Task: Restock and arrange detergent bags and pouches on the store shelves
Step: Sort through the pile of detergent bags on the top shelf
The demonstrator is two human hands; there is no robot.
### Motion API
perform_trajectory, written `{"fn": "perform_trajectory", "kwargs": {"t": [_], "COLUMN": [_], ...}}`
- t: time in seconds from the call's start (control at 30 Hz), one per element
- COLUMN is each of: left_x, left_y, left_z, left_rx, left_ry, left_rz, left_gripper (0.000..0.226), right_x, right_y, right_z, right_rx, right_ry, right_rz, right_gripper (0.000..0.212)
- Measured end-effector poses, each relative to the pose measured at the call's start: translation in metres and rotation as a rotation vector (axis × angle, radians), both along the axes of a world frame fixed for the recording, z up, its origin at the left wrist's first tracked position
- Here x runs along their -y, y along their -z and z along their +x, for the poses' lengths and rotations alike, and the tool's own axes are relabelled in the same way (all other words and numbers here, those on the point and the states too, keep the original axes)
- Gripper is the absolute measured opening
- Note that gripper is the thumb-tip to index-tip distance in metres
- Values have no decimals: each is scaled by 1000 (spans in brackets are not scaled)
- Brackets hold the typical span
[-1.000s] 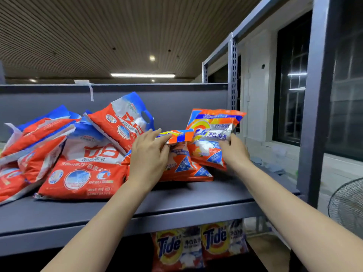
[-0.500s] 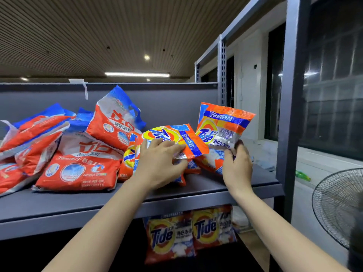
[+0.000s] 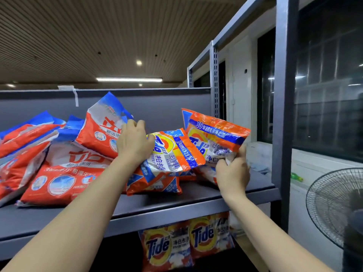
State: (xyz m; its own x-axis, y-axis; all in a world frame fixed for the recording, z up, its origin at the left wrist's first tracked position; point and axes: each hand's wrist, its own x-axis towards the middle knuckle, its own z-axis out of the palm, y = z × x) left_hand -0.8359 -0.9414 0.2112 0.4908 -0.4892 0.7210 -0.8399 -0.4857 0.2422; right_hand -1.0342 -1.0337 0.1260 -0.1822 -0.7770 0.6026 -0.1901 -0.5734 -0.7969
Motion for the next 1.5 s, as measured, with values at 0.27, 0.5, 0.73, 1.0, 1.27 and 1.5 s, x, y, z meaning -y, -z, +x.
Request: {"fn": "perform_trajectory", "kwargs": {"t": [0.27,0.5,0.73,1.0,1.27,1.5], "left_x": [9,1,-30,-70,-90,-120], "left_y": [0,18,40,67,73,95], "left_z": [14,-5,-17,-6,-3,-65], "left_rx": [-115,17,73,-407,-711,-320], "left_ry": [12,-205,-285,-226,199,-7], "left_rz": [397,-74,-274,-222,-366,-629], "left_gripper": [78,46,38,54,30,42], "right_x": [-5,-4,-2,-5,-22,-44], "right_y": [6,11,13,7,4,7], "right_z": [7,12,14,8,-10,-49], "right_rx": [99,128,84,73,249,417], "right_ry": [-112,-68,-26,-164,-292,-150], "right_rz": [-63,-88,-91,-2,16,-104], "right_gripper": [28,36,53,32,24,21]}}
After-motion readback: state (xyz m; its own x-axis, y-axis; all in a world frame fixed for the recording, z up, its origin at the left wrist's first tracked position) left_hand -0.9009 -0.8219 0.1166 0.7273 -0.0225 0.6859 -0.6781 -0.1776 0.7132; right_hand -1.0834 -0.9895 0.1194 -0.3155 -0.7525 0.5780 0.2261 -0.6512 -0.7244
